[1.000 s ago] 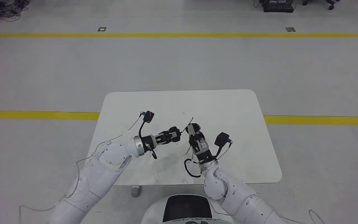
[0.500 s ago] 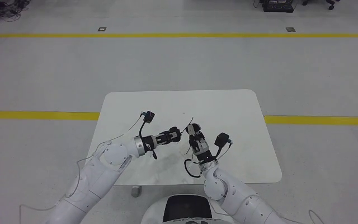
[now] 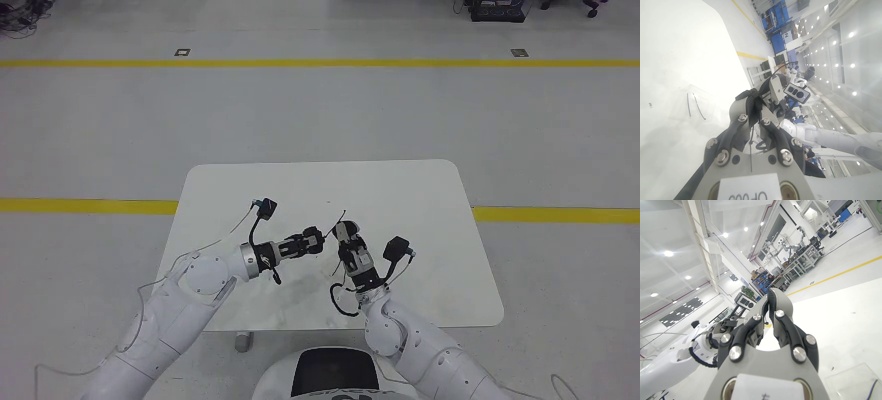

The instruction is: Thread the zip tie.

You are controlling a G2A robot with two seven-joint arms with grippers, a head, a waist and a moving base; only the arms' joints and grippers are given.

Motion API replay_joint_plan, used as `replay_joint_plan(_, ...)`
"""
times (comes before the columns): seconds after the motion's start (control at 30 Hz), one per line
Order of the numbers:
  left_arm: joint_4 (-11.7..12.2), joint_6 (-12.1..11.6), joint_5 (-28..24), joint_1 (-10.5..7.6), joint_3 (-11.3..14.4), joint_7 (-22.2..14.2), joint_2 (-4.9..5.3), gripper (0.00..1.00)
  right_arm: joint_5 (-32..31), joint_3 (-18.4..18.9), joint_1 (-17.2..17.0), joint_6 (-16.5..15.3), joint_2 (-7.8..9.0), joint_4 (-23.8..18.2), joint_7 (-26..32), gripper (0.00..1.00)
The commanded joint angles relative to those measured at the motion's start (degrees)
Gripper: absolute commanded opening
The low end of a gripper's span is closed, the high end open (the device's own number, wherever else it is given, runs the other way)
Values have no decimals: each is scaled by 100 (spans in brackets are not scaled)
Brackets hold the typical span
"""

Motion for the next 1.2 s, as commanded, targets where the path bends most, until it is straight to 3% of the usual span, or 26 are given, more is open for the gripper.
replay_joint_plan(0.0, -2, 0, 2, 1, 2, 10, 2, 0, -35, 16, -2, 0, -6, 24, -4, 0)
replay_joint_plan(1.17, 19, 0, 18, -6, 55, 153, 25, 0, -673, 456, -245, 3, -96, 108, 310, 0)
